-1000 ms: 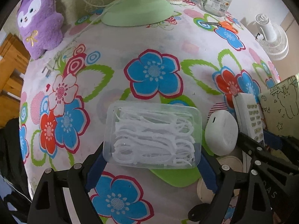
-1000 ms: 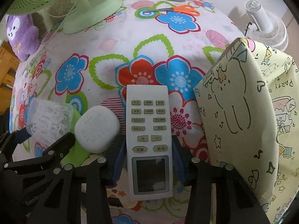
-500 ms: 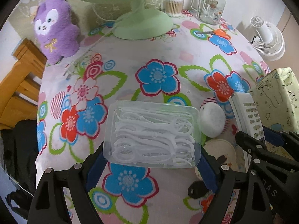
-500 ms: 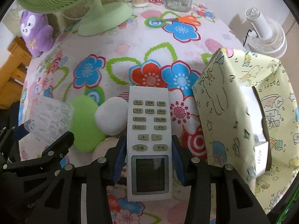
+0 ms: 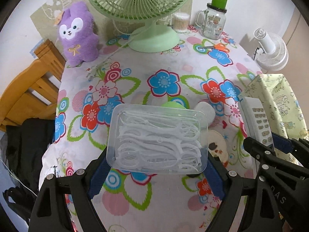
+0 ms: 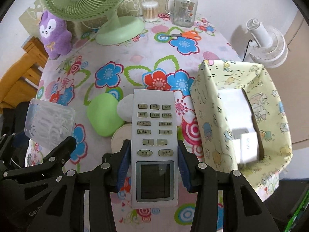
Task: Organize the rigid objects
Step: 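Grasp the clear floss-pick box with the left tool while the right tool grasps the white remote, then lift the floss-pick box and remote and carry both toward the fabric box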
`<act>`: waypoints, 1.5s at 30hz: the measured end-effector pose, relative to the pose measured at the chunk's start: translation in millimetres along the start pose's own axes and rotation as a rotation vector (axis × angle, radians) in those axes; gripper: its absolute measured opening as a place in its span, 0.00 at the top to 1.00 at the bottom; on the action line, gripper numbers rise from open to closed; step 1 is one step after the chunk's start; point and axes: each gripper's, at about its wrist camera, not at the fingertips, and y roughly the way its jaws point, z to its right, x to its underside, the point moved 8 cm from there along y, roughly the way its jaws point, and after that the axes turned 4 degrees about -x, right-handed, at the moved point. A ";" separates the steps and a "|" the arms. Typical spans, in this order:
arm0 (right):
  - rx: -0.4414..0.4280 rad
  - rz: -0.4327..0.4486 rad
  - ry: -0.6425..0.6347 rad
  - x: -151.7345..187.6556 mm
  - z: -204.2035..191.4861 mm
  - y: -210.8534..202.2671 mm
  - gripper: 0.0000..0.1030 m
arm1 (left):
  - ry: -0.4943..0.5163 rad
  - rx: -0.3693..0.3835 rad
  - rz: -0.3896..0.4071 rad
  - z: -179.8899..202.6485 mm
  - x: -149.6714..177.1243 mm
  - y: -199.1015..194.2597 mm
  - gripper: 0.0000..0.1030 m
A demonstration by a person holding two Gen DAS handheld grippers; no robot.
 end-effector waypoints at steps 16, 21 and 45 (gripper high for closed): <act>0.012 0.046 -0.013 31.7 -8.1 -57.9 0.53 | -0.006 0.011 0.053 -1.2 27.2 -54.9 0.14; 0.011 0.063 -0.023 39.4 -13.2 -72.2 0.53 | -0.012 0.009 0.062 -4.2 34.8 -67.7 0.14; 0.026 0.111 -0.006 44.7 3.2 -100.5 0.53 | 0.034 0.017 0.126 18.1 27.5 -93.1 0.14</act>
